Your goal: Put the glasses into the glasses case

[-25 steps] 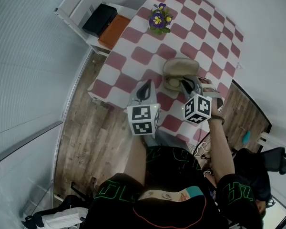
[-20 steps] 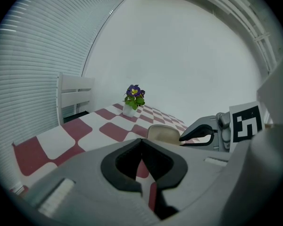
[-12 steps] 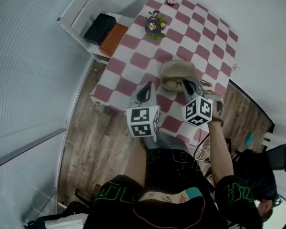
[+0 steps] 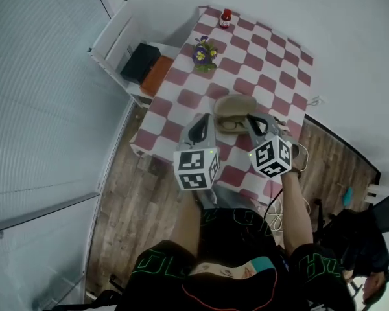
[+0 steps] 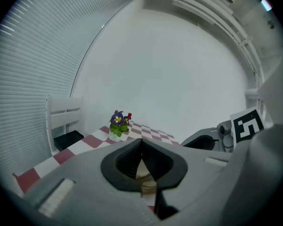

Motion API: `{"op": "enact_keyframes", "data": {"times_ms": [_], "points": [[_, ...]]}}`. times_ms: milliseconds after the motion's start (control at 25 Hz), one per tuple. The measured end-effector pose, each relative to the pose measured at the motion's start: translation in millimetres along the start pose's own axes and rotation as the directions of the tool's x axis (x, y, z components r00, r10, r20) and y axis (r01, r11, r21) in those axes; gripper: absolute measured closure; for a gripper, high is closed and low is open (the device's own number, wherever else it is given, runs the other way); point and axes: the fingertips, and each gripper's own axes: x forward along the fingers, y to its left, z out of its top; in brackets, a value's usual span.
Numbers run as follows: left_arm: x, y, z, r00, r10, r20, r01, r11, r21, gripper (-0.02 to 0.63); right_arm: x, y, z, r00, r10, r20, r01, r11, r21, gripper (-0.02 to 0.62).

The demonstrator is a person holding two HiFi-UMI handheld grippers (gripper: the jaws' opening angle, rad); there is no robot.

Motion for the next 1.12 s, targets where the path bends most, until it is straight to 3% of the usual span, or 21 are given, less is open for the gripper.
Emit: {"op": "enact_keyframes", "data": {"times_ms": [280,560,760,960,1120], "points": [[-3,-24,28,0.998,-0.044,0.050,0.041,0.997,0.067,0.598,-22,-30,12,0.989,-0.126,0.071,0.115,0.982,0.149,0.592],[-8,-38,64,0.991,-0.078,0.111,0.063,0.990,0.129,0.598,-49,-58,29,0.962,-0.224,0.154,0.163,0.929,0.332,0.592],[-11,-47,93,0.978,-0.100,0.182,0.072,0.985,0.154,0.598,-79,-81,37,0.923,-0.325,0.204,0.206,0.867,0.453,0.592],[-13,-41,116,0.971,-0.079,0.226,0.044,0.987,0.155,0.598,-106,-99,32,0.881,-0.440,0.174,0.282,0.784,0.553,0.592],[-11,-51,133,0.962,-0.109,0.250,0.068,0.984,0.167,0.598,-119,-110,45,0.852,-0.479,0.212,0.265,0.743,0.614,0.592]]}}
